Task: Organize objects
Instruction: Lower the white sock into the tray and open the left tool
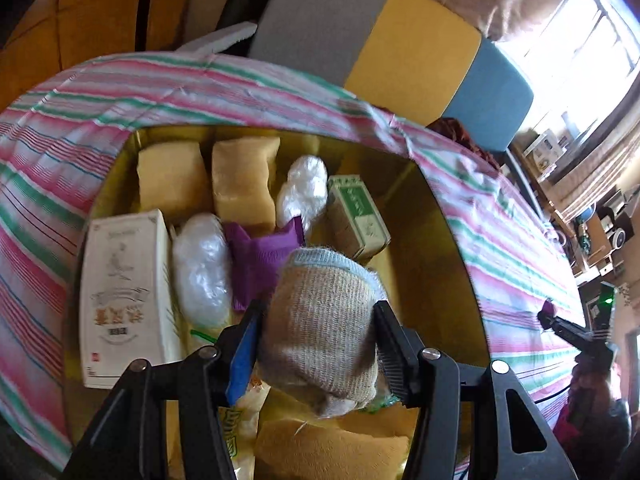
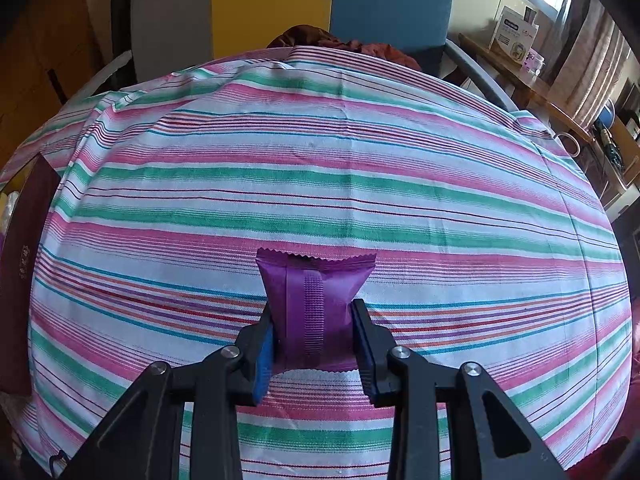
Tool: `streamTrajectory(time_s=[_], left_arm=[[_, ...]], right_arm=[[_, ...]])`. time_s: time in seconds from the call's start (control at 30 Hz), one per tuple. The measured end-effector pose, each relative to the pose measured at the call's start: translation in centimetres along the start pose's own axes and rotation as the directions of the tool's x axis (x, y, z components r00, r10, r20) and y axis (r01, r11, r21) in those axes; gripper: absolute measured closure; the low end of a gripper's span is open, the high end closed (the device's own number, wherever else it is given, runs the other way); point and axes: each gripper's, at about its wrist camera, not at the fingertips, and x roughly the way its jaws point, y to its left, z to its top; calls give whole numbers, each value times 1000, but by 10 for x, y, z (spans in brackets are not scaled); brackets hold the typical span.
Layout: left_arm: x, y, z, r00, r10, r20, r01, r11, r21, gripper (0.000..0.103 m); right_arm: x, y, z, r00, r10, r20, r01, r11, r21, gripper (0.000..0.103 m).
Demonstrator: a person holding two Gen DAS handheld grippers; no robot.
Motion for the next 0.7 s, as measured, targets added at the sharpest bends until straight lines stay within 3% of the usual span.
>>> streamTrajectory(time_s=[0.17,0.37,0.6,0.7], left_arm=[[6,2,-5,1000,11,-8,-11,1000,-5,41],[-13,-1,-10,996,66,61,-68,997,27,40],[-57,-10,-27,963,180,199,-203,974,103,31],[-72,-10,-34,952,194,239,-226,967,114,31]], right_arm=[[5,1,0,1000,-13,-18,13,1000,-12,69],[9,1,-1,999,-24,-31,23,1000,-20,69],[12,4,-3,998,-32,-46,31,999,-39,69],[13,5,-3,998,-40,-48,38,998,-41,69]])
